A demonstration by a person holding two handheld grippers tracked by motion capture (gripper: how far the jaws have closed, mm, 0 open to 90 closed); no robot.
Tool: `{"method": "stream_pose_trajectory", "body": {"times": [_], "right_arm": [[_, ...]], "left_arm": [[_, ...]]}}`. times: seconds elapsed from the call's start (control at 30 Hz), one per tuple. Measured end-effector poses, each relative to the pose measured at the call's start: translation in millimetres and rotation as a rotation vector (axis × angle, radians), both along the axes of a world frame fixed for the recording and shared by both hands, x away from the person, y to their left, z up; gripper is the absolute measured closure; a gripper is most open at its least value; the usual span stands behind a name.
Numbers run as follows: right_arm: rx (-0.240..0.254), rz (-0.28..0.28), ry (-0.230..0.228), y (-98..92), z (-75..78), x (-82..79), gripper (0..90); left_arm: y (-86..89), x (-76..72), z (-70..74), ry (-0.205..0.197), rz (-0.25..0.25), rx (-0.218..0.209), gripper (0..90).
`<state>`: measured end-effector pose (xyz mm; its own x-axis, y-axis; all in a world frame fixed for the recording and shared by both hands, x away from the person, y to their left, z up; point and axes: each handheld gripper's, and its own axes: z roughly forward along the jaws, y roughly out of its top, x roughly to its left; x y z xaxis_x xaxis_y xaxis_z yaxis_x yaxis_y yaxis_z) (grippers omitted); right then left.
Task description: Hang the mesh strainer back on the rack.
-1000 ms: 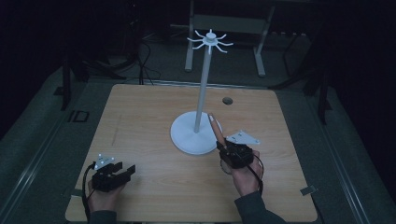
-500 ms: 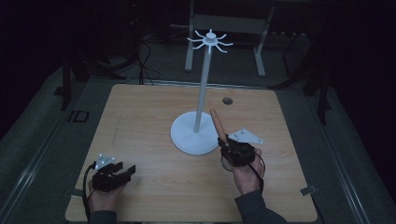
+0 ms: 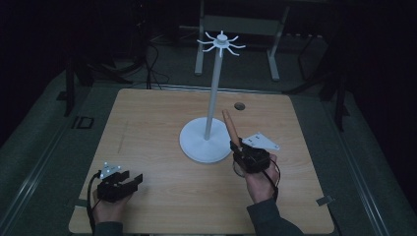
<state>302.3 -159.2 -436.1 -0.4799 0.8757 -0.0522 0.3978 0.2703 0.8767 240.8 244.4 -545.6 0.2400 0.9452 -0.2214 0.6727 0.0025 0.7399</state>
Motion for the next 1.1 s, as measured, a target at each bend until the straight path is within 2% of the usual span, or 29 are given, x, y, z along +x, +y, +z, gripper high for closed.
{"method": "stream_pose_trajectory", "body": {"times": [1.1], "right_arm": [[0.027,-0.015,-0.048,1.5,17.6,-0.6,69.2]], "left_arm": [[0.0,-0.1,0.2,0.001,-0.001,0.002,41.6]]}}
